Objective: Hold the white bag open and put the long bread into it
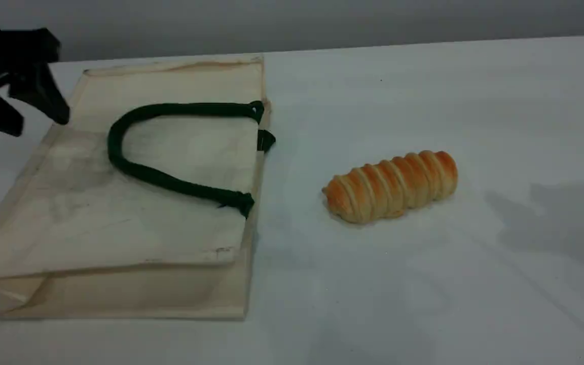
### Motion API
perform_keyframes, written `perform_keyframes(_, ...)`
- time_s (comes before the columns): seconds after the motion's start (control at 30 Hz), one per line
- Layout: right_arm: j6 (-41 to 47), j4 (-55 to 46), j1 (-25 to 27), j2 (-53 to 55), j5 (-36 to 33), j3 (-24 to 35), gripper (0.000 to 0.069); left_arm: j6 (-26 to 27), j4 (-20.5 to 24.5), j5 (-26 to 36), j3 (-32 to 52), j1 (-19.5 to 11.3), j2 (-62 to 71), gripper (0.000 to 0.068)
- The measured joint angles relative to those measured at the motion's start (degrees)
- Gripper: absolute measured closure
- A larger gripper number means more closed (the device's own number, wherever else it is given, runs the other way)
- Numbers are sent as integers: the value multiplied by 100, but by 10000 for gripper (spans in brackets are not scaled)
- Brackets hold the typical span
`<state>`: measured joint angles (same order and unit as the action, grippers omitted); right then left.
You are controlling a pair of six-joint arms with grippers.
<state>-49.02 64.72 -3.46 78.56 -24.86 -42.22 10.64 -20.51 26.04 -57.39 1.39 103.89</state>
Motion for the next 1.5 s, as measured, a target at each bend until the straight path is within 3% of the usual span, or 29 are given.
perform_keyframes(0.13, -55, 0, 0, 0, -29, 0, 244, 271, -215, 4, -237, 201, 373, 230)
perform_keyframes(0.53, -61, 29, 0, 0, -127, 0, 244, 256, -277, -459, -397, 402, 1144, 230)
perform_keyframes(0.77, -84, 43, 0, 35, -120, 0, 244, 256, -272, -748, -465, 680, 1464, 230)
perform_keyframes(1.07, -84, 43, 0, 35, -227, 0, 244, 240, -261, -747, -465, 680, 1668, 235)
perform_keyframes(1.17, -98, 43, 0, 35, -233, 0, 244, 240, -255, -783, -465, 680, 1668, 299)
perform_keyframes(1.33, -102, 150, 0, 35, -233, 0, 244, 235, -255, -796, -465, 680, 1668, 589)
perform_keyframes(1.5, -186, 305, 0, 94, -279, 6, 244, 328, -234, -462, -648, 680, 1430, 593)
